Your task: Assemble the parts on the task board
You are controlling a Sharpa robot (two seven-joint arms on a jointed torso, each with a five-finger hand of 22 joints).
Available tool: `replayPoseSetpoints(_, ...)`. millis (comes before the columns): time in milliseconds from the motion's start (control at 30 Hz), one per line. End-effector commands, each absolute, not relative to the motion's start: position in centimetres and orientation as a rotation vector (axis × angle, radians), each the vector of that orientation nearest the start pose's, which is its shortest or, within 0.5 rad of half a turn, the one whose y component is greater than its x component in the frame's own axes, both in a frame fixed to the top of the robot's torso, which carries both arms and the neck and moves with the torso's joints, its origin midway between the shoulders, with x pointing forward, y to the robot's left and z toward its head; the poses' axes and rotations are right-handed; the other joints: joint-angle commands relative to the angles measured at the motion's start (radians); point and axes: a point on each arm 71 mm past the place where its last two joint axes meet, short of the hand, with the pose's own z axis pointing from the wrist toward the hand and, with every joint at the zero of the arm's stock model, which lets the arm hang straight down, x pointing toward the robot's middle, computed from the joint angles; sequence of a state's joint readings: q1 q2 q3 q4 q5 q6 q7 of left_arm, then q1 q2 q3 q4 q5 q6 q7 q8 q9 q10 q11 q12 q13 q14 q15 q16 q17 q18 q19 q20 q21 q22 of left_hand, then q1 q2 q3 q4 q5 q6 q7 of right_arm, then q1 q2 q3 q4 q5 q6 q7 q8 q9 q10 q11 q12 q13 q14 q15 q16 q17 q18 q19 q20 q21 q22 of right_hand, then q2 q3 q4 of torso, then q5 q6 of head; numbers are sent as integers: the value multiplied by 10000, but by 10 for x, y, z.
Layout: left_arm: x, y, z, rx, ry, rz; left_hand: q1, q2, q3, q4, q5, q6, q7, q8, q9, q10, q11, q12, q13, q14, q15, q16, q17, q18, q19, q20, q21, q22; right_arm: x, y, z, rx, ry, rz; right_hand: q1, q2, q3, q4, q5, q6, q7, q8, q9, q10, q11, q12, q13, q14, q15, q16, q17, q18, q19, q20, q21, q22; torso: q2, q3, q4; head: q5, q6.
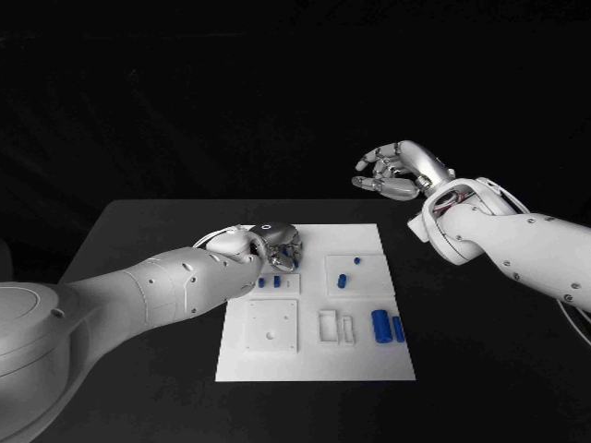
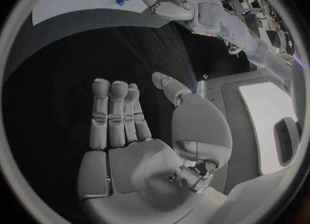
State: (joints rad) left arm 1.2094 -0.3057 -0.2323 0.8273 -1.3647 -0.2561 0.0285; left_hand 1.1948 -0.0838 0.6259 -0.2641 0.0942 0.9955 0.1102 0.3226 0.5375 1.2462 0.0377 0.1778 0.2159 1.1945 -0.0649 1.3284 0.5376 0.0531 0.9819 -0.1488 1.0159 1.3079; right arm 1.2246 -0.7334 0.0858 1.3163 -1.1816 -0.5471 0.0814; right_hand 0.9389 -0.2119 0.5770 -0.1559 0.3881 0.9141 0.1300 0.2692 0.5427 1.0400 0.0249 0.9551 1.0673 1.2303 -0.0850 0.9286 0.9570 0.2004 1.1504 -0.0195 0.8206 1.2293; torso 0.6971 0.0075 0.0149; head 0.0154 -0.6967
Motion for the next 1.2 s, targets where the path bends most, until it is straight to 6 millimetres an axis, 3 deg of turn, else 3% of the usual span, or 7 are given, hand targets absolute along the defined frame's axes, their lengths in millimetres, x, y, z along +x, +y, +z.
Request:
replayPoseSetpoints(33, 559, 116, -274, 2870, 18505, -5323, 27, 189, 52, -35, 48, 138, -15, 71, 33, 285, 63, 45, 53, 122, -32, 81, -9, 794, 87, -78, 60, 181, 540, -212, -122, 1462, 13059, 8161, 73, -1, -17, -44, 56, 72, 31, 15, 14, -48, -31, -14, -17, 45, 6, -37, 11, 614, 24, 64, -36, -6, -2, -2, 9, 7, 9)
replayPoseSetpoints(400, 558, 119, -271, 2625, 17942, -5480, -27, 230, 104, -91, 96, 341, -82, 107, 28, 550, -25, -11, 82, 298, -124, 138, 0, 789, 216, -170, 154, 169, 540, -213, -122, 1466, 13047, 8143, 79, -1, -19, -48, 58, 94, 22, 27, 22, -49, -39, -4, -31, 50, -1, -46, 19, 614, 28, 66, -44, -3, -12, -8, 13, 18, 102)
replayPoseSetpoints(667, 556, 131, -268, 1384, 18074, -5904, -78, 253, 125, -89, 109, 399, -101, 108, 26, 645, -56, -51, 91, 377, -156, 166, 7, 791, 290, -214, 196, 161, 540, -215, -122, 1477, 13024, 8112, 83, 0, -20, -51, 60, 104, 17, 32, 26, -50, -43, 2, -39, 52, -5, -52, 24, 614, 31, 66, -49, 0, -13, -1, 20, 8, 167)
replayPoseSetpoints(1200, 557, 135, -235, 59, 17399, -7125, -105, 253, 140, -98, 137, 423, -109, 105, 26, 688, -68, -85, 93, 422, -169, 177, 9, 792, 328, -239, 213, 154, 542, -220, -123, 1544, 13086, 7968, 93, -3, -20, -62, 91, 112, 11, 36, 31, -61, -50, 11, -62, 50, -11, -70, 35, 614, 30, 68, -65, 5, -14, -6, 15, 61, 278)
